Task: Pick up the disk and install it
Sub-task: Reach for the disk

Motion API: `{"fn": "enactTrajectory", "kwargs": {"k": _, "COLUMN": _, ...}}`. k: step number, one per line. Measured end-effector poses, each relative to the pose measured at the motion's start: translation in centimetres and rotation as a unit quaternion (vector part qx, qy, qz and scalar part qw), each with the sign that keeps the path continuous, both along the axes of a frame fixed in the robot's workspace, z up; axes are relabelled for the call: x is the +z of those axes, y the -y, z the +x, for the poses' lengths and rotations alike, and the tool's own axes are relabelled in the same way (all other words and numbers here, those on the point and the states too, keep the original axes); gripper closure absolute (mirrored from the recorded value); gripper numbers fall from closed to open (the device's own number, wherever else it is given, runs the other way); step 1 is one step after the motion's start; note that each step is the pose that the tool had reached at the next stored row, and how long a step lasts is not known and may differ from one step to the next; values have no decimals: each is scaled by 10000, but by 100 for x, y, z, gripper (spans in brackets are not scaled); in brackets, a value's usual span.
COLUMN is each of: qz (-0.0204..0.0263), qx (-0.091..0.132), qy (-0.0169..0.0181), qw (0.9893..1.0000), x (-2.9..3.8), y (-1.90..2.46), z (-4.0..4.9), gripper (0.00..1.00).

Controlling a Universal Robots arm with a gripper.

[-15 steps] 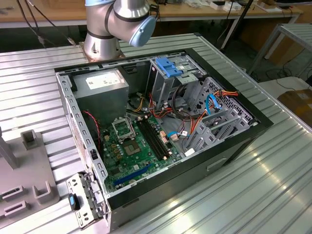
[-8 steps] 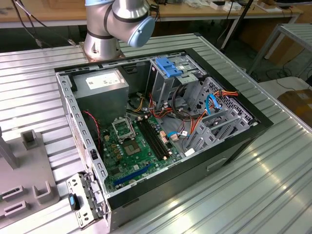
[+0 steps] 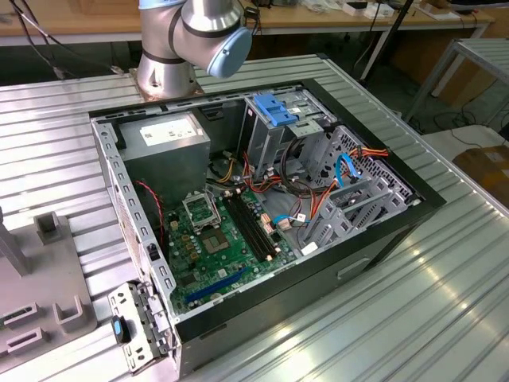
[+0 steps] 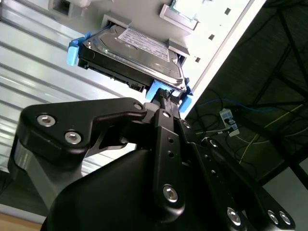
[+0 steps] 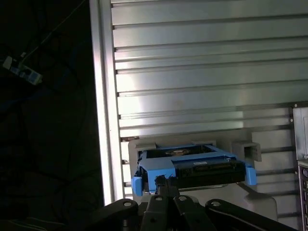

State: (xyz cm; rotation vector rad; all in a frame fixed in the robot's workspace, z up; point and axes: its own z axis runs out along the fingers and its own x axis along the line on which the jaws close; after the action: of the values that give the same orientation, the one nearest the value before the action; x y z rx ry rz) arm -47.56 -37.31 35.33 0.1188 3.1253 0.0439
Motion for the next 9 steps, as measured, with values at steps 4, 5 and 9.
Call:
{"fn": "enactTrajectory", "kwargs": {"k": 4, "qz": 0, "qx": 0, "qy": -10, "qw": 10000, "x": -13, "y": 1, "z": 0, "gripper": 89}}
{"fn": "enactTrajectory", "kwargs": {"k": 5, "qz": 0, "qx": 0, "qy": -9, "qw": 10000, "x": -14, "y": 1, "z": 1, "gripper": 89}}
{"fn": "enactTrajectory", "kwargs": {"k": 9, "qz": 1, "qx": 0, "qy": -8, "qw": 10000, "x": -18, "y": 0, "z": 4, "gripper": 89}}
